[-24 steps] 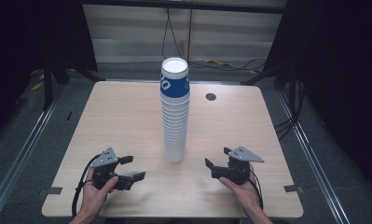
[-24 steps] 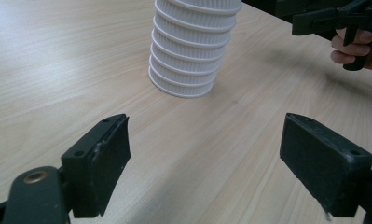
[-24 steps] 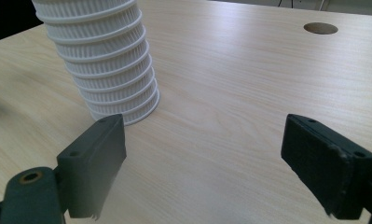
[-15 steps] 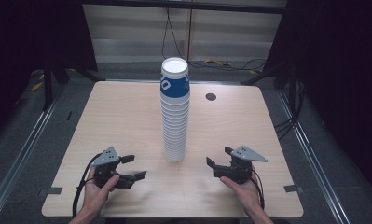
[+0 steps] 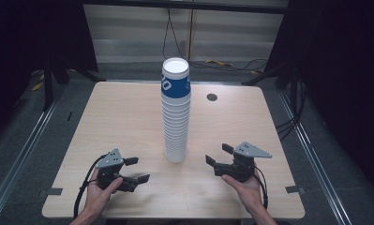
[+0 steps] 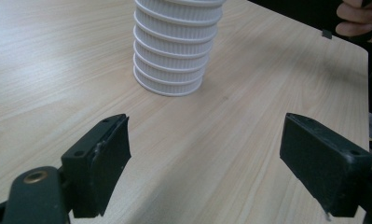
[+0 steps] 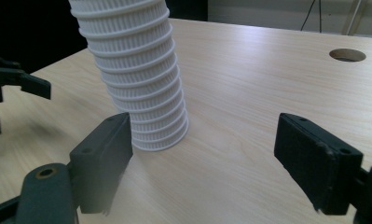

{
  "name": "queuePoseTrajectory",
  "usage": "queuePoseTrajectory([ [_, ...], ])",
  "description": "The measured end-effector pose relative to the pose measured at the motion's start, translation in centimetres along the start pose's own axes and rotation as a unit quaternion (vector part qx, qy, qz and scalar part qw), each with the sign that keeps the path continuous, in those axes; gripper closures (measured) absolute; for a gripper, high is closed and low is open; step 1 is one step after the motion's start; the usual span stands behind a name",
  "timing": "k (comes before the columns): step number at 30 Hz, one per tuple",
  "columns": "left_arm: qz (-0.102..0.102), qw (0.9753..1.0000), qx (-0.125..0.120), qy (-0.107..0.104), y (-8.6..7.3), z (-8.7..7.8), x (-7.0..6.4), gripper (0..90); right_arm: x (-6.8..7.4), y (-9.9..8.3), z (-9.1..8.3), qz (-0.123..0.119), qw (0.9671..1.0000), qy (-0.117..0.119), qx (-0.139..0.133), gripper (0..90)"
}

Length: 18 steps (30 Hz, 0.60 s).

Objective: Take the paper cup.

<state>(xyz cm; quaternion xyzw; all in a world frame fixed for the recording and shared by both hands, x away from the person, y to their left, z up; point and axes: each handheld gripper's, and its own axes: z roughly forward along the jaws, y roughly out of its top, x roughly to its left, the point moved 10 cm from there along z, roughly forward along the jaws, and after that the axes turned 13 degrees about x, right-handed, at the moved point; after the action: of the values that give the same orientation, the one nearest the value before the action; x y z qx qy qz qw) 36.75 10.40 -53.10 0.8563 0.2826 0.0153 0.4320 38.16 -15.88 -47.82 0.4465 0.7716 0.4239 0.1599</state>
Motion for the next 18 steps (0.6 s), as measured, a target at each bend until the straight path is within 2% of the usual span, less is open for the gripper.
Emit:
queuePoseTrajectory([
  [2, 0.005, 1.0, 0.002, 0.0, 0.0, 0.1, 0.1, 15.9, 0.0, 0.6, -0.3, 0.006, 1.0, 0.005, -0.002, 19.0],
  [5, 0.001, 1.0, 0.003, 0.002, -0.1, 0.0, 0.2, 15.9, 0.2, 1.3, -0.6, 0.004, 0.9999, 0.011, -0.006, 19.1],
  [11, 0.002, 1.0, 0.0, 0.003, -0.1, -0.2, 0.2, 15.9, 2.0, 3.7, -0.8, -0.025, 0.9991, 0.032, -0.013, 19.1],
  [18, 0.002, 1.0, 0.004, 0.004, -0.2, -0.2, 0.2, 15.9, 2.7, 5.8, -1.2, -0.042, 0.998, 0.044, -0.017, 20.4],
])
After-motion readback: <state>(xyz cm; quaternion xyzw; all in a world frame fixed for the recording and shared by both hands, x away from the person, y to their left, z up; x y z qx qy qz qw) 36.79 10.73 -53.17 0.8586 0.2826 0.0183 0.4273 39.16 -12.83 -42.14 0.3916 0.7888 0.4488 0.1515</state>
